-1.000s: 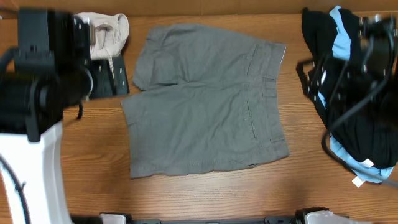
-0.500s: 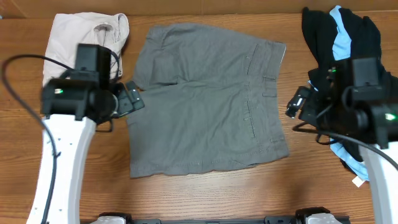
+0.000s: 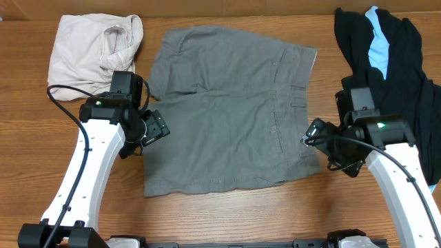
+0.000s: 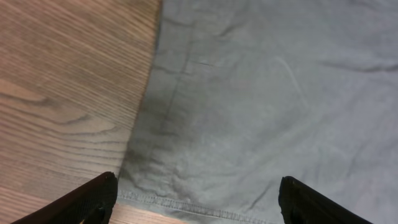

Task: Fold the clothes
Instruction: 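Lower both grippers to the bottom hem corners of the shorts and grasp, then lift the bottom hem with both grippers and fold it up over the waistband, then lower the folded hem onto the top edge and release both grippers, then grasp the shorts' right end with the right gripper and fold it leftward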

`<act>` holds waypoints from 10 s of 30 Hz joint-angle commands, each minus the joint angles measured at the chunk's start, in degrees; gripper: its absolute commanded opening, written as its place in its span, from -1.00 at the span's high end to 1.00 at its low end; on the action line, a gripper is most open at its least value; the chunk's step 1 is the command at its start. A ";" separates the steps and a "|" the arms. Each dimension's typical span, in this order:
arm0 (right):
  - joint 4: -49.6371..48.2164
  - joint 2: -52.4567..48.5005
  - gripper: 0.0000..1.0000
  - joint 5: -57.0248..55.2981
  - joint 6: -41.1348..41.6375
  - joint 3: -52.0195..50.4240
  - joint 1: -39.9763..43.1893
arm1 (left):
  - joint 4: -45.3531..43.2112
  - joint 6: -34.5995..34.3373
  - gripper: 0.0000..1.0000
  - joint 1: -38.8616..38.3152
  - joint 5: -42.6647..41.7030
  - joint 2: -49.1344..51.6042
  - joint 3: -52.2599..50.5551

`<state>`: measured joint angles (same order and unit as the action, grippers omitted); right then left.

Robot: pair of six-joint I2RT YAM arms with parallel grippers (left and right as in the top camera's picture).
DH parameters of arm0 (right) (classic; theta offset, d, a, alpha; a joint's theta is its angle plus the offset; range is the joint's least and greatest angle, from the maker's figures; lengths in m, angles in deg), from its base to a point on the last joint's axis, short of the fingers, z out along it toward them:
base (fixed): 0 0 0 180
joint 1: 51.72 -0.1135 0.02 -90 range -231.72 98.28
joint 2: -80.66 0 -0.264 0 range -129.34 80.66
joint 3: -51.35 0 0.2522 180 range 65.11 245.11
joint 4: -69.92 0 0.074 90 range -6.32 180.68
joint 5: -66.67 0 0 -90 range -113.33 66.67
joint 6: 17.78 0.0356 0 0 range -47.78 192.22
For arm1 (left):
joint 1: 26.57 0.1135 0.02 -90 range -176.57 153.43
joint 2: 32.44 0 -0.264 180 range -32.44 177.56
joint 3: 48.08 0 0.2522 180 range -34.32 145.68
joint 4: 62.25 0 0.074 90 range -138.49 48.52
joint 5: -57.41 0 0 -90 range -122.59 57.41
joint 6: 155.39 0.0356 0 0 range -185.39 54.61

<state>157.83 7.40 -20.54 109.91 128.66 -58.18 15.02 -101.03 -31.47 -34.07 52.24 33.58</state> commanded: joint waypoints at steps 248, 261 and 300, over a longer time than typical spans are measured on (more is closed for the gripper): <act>-32.63 -26.97 -0.73 9.97 -26.75 8.76 8.13 | 2.14 17.51 0.57 -2.08 3.19 44.65 29.88; -35.26 -38.01 -0.86 30.18 -39.47 8.76 14.14 | 9.38 23.69 -0.59 -1.90 -3.13 40.09 37.05; -14.99 -37.92 0.92 31.74 -39.74 23.34 27.52 | -17.25 13.70 0.92 -3.15 -10.21 40.13 17.75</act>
<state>141.19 -35.55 14.56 73.08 147.61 -32.08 -2.29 -86.47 -34.45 -45.30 90.25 52.97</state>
